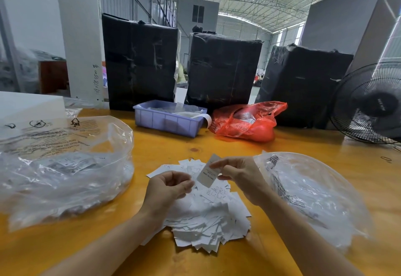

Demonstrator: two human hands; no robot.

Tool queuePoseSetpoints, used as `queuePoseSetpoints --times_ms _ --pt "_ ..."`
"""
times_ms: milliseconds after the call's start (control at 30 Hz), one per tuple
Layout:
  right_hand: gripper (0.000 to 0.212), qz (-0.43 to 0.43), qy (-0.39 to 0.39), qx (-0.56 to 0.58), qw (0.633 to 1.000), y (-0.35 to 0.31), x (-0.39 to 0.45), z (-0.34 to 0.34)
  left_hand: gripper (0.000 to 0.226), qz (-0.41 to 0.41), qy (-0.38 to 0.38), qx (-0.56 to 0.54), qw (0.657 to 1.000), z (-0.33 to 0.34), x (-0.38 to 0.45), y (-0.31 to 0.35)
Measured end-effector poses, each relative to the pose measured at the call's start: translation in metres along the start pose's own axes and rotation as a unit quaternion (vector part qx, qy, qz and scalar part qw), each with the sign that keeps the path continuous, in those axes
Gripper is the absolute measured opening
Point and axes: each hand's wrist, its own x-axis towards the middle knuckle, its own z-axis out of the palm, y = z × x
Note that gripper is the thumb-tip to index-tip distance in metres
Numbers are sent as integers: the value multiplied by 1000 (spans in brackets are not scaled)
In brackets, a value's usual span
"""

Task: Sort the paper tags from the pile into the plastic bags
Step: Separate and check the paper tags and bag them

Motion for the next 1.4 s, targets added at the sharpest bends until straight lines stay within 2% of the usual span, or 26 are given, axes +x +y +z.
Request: queuePoseSetpoints --times_ms 67,100,200,233,333,433,533,633,667,733,767,833,867,933,1167,1300,1400 --pt "18 3 -15 37 999 -2 -1 2 14 -4 -6 0 1000 1 0 1" --pt "22 5 -17 60 998 -2 -2 2 15 -8 -10 1 1000 1 0 1" --pt "51 23 -18 110 993 -2 -2 7 19 -30 -40 -6 999 3 -2 2" --pt "51 30 -20 121 992 -3 -3 9 19 -36 -52 -9 998 3 -3 3" --pt "21 43 -37 124 991 -9 -5 16 24 -41 -71 -11 997 6 -5 6" --pt "12 33 -42 34 998 -9 -6 18 22 -41 -75 -6 996 6 -6 8" --pt "18 18 -87 -66 994 -9 -7 15 10 -40 -54 -3 998 5 -4 6" --pt "34 22 -155 -180 971 -11 -6 9 8 -39 -34 -8 999 3 -3 5" --pt "34 20 -161 -218 963 -12 -5 7 7 -40 -29 -10 999 2 -2 5" --pt "24 7 -125 -254 959 -11 -3 2 6 -41 -24 -19 999 1 -1 5" --pt "23 4 -87 -233 969 -11 -1 0 7 -40 -22 -20 999 1 0 5" --pt "9 14 -12 -104 994 -14 1 -5 12 -35 -19 -6 999 0 0 5" --pt "2 22 7 -31 999 -16 1 -8 14 -34 -18 1 999 0 0 4" --pt "6 39 14 53 998 -19 1 -9 16 -34 -14 5 999 1 0 4" --pt "13 48 18 31 998 -21 -2 10 18 -30 -9 -11 999 3 0 3" --pt "11 50 -7 6 999 -20 -5 15 18 -33 8 -37 999 3 1 2" --pt "11 33 1 -23 999 -18 -5 20 18 -32 17 -51 998 2 2 1"
